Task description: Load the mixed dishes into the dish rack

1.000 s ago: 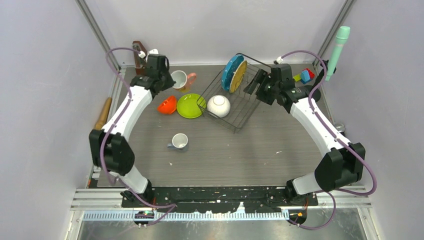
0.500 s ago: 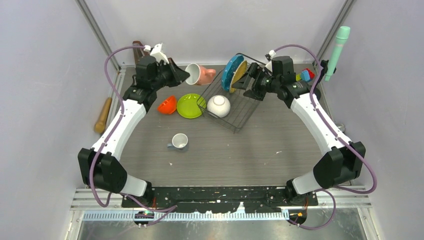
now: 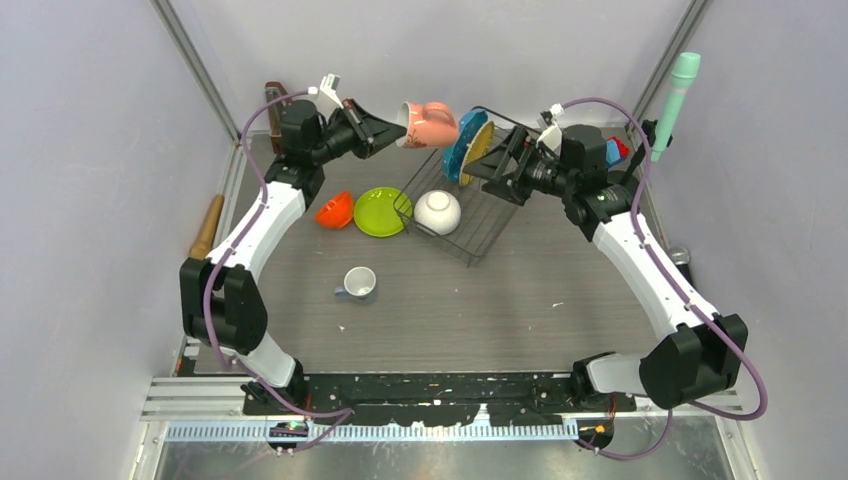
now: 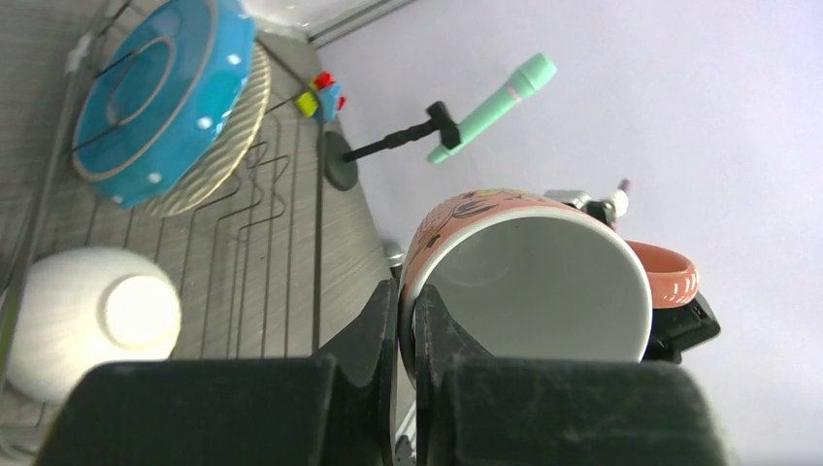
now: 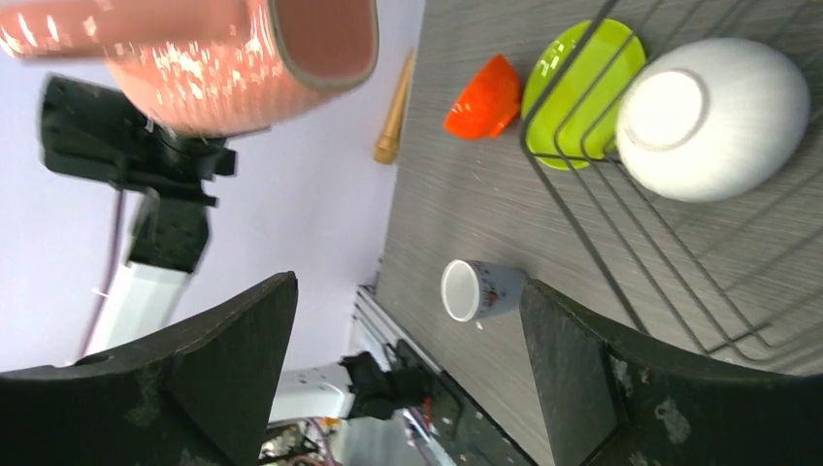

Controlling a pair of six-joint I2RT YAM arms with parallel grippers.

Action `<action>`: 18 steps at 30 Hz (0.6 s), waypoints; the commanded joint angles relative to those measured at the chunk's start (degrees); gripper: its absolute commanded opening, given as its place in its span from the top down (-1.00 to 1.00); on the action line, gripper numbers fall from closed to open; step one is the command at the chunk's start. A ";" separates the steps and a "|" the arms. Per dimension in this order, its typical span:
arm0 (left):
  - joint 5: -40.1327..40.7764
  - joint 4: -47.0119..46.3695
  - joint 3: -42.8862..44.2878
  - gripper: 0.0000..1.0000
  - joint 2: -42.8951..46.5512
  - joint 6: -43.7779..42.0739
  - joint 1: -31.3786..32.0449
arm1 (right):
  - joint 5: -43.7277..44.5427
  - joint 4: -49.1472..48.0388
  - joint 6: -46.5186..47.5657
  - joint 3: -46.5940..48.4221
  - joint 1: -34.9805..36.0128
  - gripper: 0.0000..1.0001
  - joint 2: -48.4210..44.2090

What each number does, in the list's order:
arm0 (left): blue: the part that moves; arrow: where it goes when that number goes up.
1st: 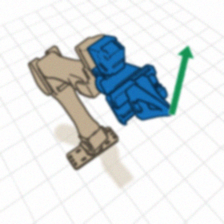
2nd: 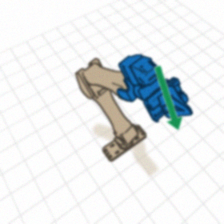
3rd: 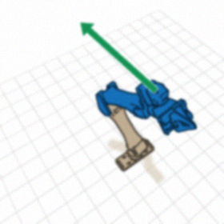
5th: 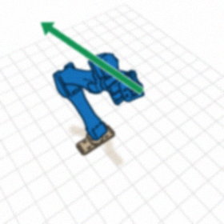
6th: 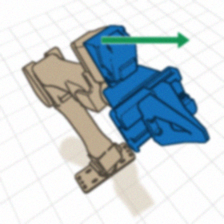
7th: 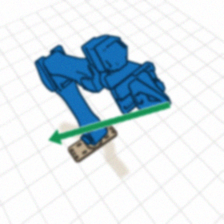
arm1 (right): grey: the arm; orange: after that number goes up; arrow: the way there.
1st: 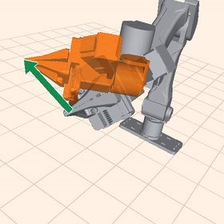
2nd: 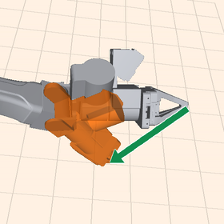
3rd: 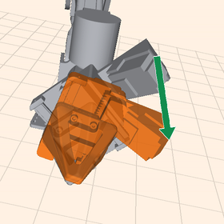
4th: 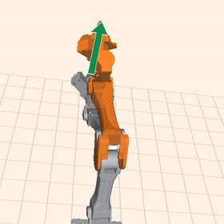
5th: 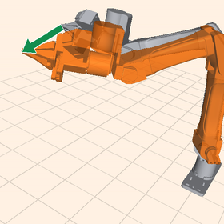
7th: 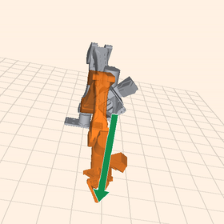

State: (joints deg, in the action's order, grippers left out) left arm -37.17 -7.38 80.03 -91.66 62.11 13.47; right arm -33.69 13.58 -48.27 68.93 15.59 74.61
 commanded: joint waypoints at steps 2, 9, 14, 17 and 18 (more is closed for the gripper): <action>-5.37 -20.24 -0.72 1.00 3.74 -0.93 -0.38 | 3.30 5.22 -13.53 8.70 -0.69 -0.87 1.88; -5.60 -43.44 -9.50 1.00 3.85 -5.06 -0.38 | 3.54 9.18 -31.62 8.27 -3.75 -0.99 1.34; -11.55 -65.56 -6.76 1.00 -4.50 4.53 -0.40 | -1.54 12.54 -36.65 10.57 -3.95 -0.99 5.27; -14.03 -70.25 -3.50 1.00 -8.09 7.01 0.15 | -2.65 11.97 -37.46 10.80 -3.91 -0.99 6.17; -14.44 -70.27 -3.22 1.00 -8.46 6.23 0.34 | -3.28 11.02 -38.46 10.75 -3.86 -0.99 6.25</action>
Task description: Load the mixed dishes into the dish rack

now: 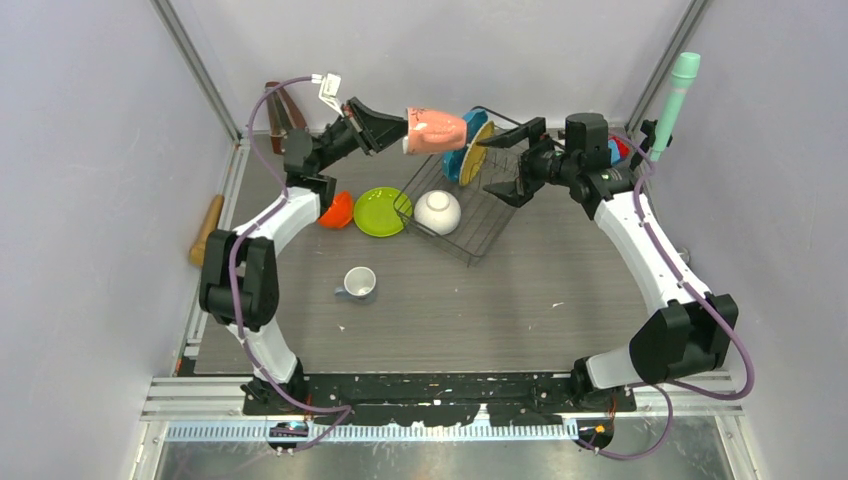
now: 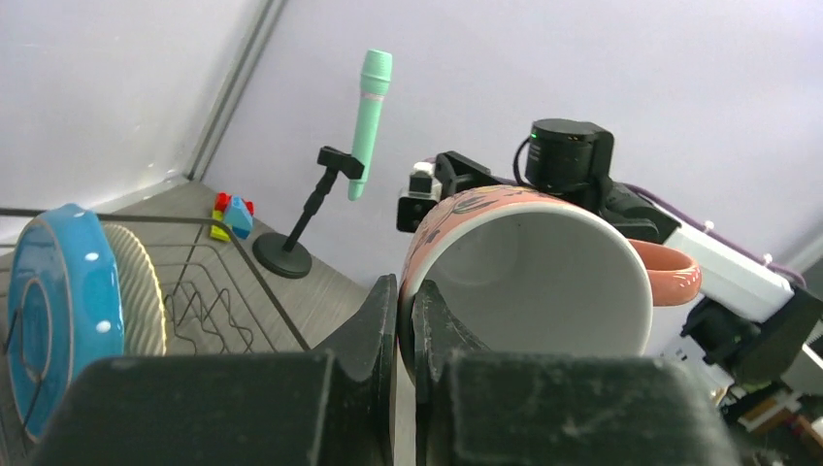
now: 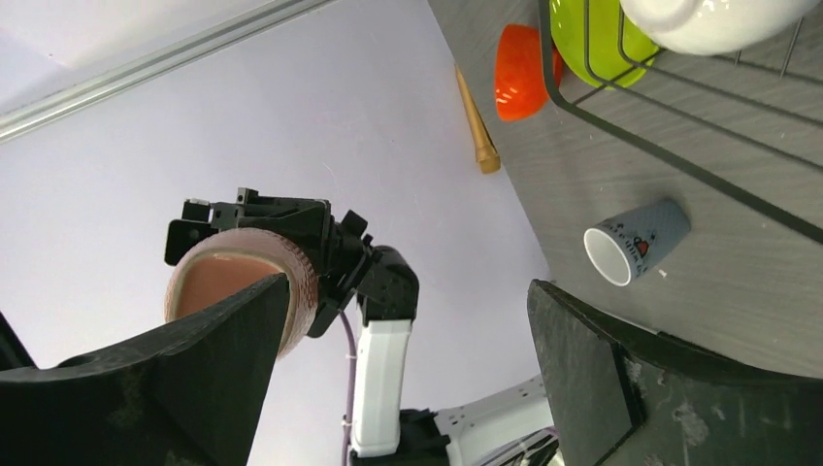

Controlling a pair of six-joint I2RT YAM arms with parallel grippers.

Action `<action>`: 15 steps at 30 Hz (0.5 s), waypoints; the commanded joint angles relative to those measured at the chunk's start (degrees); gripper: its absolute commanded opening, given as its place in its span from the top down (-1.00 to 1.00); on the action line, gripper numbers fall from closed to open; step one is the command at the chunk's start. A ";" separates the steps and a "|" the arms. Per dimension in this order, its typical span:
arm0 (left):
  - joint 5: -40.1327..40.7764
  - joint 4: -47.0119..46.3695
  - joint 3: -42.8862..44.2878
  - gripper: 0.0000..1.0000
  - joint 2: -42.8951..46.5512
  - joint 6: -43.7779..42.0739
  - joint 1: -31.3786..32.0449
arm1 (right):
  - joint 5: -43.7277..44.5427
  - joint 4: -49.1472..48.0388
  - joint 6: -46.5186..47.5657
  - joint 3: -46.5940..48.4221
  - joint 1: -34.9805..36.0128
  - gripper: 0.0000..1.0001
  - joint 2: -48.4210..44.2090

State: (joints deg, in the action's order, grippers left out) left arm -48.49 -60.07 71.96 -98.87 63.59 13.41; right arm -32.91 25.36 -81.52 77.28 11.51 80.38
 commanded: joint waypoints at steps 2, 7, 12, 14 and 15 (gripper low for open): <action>-3.70 -16.24 5.01 1.00 -1.28 3.06 0.56 | -4.50 -2.73 -6.91 2.23 0.11 -0.99 0.68; -3.84 -15.42 4.46 1.00 -1.87 1.20 0.78 | -4.82 -8.72 -13.33 2.44 -0.04 -0.99 1.09; -4.18 -13.33 4.62 1.00 -2.12 -1.03 1.89 | -5.42 -11.46 -15.27 4.86 0.51 -0.99 2.35; -3.59 -10.07 4.56 1.00 -1.77 -3.54 2.33 | -5.61 -13.39 -16.42 4.84 1.65 -0.99 2.73; -3.51 -8.96 4.43 1.00 -1.58 -4.69 2.51 | -5.90 -14.46 -17.26 4.78 2.01 -0.99 2.84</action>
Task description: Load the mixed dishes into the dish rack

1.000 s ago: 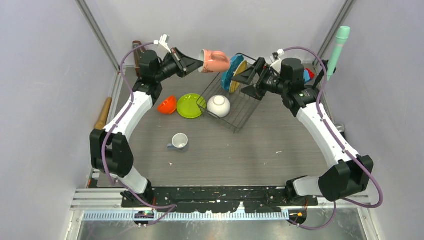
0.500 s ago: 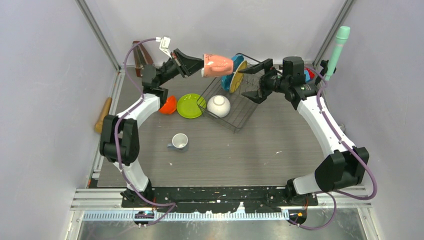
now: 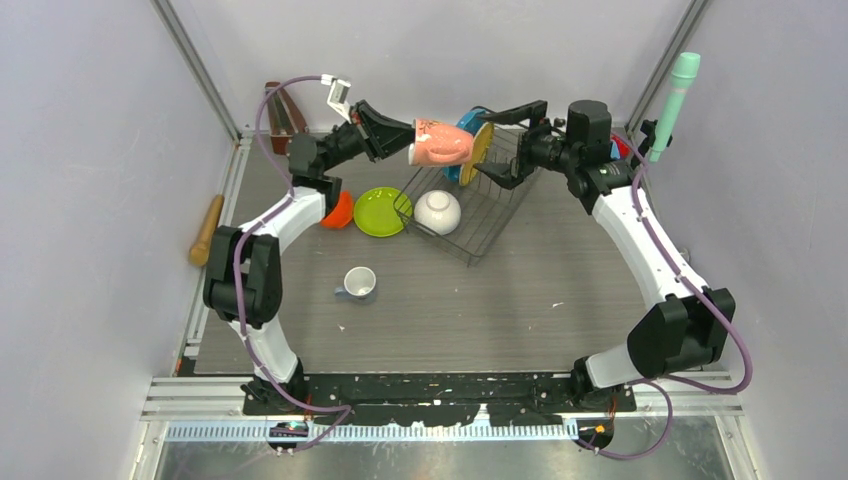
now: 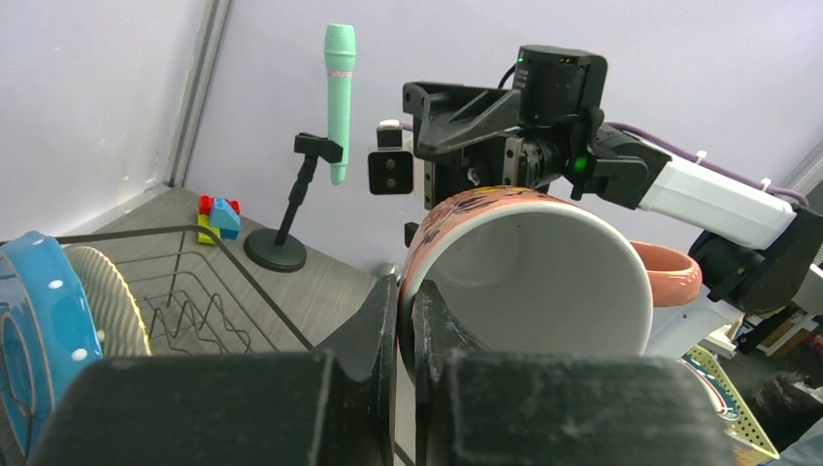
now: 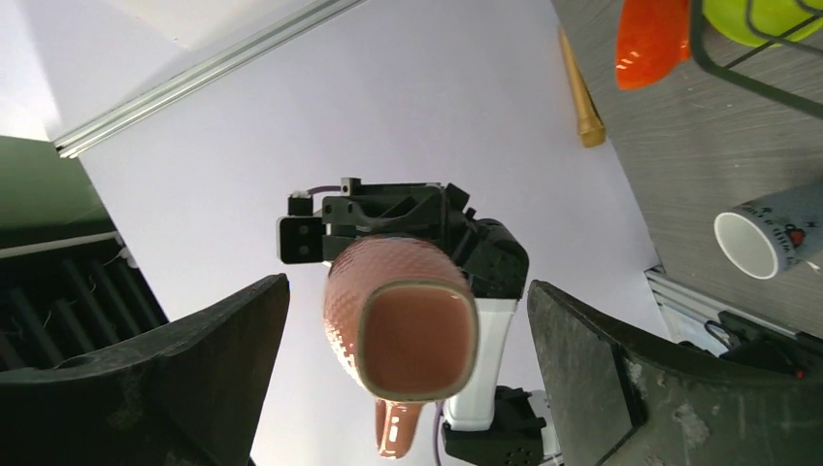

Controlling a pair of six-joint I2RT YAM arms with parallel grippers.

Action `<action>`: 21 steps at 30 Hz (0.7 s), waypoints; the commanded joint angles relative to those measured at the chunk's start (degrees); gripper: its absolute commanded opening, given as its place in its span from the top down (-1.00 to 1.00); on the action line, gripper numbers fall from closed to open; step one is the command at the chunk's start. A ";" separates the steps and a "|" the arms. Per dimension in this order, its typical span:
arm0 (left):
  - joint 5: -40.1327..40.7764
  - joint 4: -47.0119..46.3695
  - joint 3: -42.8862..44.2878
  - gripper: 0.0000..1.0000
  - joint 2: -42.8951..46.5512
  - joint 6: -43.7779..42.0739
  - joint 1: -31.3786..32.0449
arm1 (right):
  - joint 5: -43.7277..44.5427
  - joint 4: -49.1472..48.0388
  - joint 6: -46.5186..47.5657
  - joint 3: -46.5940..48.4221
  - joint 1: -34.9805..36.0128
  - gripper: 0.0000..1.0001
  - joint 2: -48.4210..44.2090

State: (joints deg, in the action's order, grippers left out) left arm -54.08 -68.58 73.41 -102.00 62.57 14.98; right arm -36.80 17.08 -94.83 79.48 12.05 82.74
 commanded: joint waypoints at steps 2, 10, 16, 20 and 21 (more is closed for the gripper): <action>2.20 0.85 3.07 1.00 1.62 -5.35 1.30 | -2.53 -6.94 -4.55 2.59 2.41 -0.99 0.69; 2.37 0.04 5.34 1.00 -0.30 -4.23 1.70 | -4.78 -9.31 -6.62 -1.17 3.74 -0.99 0.05; 3.19 -2.24 6.57 1.00 -1.82 -2.20 2.42 | -5.65 -12.23 -8.02 -1.57 4.13 -0.99 0.77; 3.54 -2.30 6.73 1.00 -2.31 -2.27 2.49 | -6.26 -13.90 -9.26 -1.59 4.62 -0.99 0.98; 3.55 -2.49 6.89 1.00 -2.46 -2.22 2.58 | -6.22 -13.96 -9.35 -1.51 4.70 -0.99 1.09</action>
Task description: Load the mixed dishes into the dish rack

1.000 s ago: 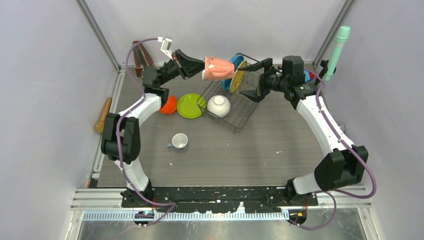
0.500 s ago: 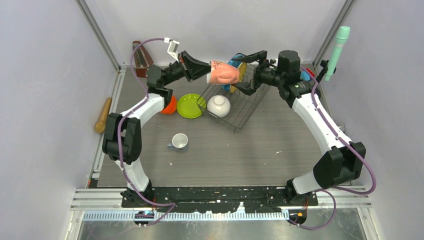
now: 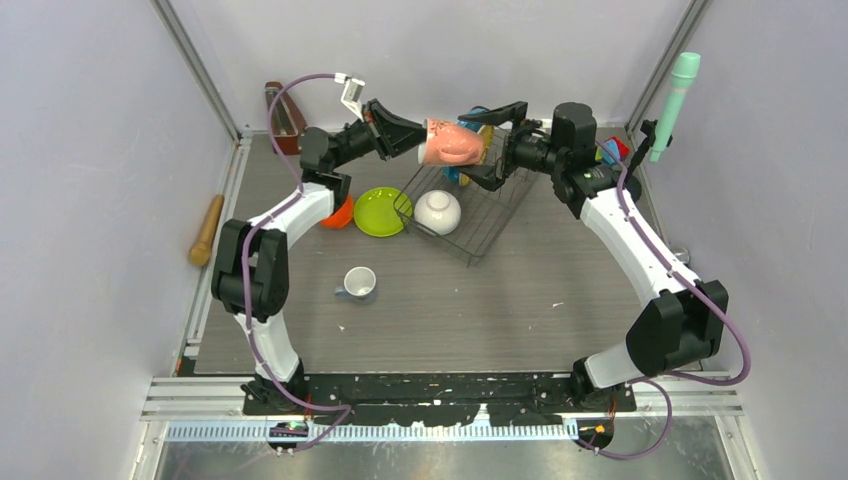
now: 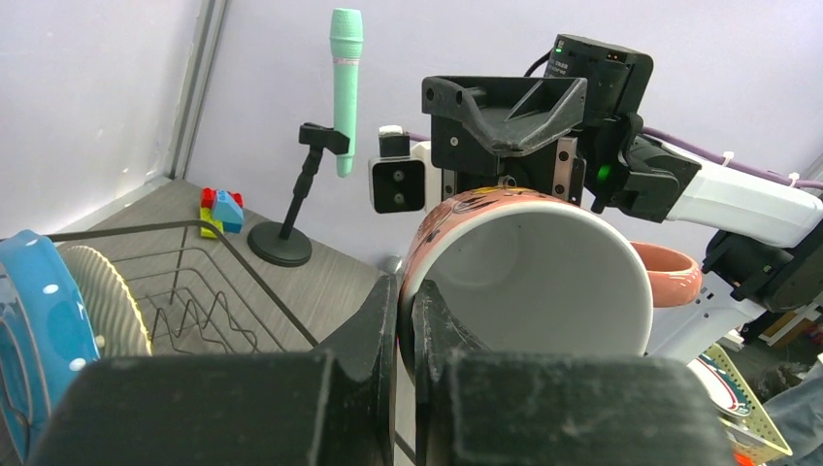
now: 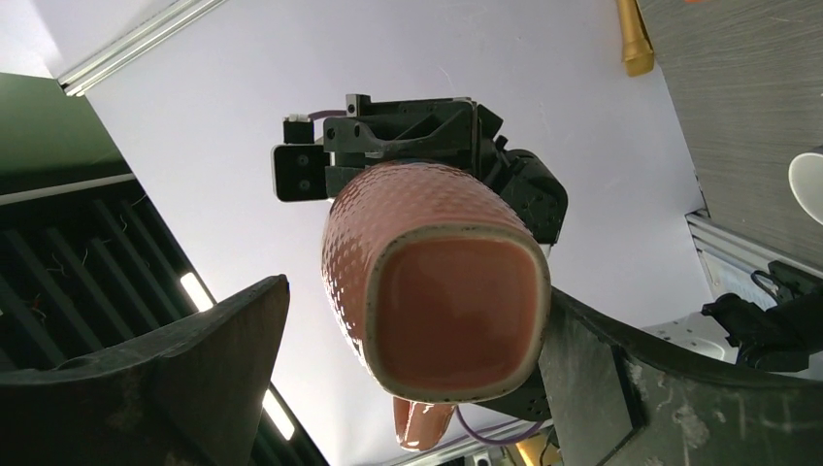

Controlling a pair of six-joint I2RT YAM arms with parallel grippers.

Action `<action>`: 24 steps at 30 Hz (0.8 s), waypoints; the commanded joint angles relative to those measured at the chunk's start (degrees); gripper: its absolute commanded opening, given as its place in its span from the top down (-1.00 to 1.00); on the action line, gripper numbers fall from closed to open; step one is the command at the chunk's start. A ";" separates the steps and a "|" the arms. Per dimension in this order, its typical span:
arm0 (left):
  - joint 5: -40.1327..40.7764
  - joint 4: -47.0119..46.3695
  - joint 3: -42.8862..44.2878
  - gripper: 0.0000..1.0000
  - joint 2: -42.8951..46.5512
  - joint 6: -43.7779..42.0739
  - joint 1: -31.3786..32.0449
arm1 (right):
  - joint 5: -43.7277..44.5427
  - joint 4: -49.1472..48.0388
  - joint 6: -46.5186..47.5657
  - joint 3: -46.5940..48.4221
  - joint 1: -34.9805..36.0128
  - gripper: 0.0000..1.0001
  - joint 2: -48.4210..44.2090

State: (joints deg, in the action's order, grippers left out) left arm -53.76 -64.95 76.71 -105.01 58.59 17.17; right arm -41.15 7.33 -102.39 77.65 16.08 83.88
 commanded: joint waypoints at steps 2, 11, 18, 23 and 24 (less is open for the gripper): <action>3.38 -6.77 3.84 1.00 0.31 2.02 0.70 | -1.84 -4.54 -2.06 0.32 0.77 -0.99 0.30; 3.56 -10.64 5.21 1.00 -1.22 5.55 0.94 | -2.13 -7.94 -3.67 -0.93 0.90 -0.98 1.54; 3.51 -8.31 5.09 1.00 -1.28 3.84 0.94 | -1.61 -10.62 -4.61 -1.91 0.83 0.04 0.97; 3.90 -3.41 3.64 0.55 0.28 -0.89 0.94 | -1.04 -11.36 -4.62 -2.48 0.61 0.73 0.32; 3.94 -1.94 3.32 0.43 0.70 -2.10 0.94 | -0.73 -11.15 -4.32 -2.54 0.36 0.82 0.28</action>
State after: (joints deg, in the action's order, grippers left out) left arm -52.84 -68.38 78.94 -107.44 60.80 18.00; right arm -41.23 -0.25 -106.67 75.07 16.53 85.67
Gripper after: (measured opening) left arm 0.191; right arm 0.732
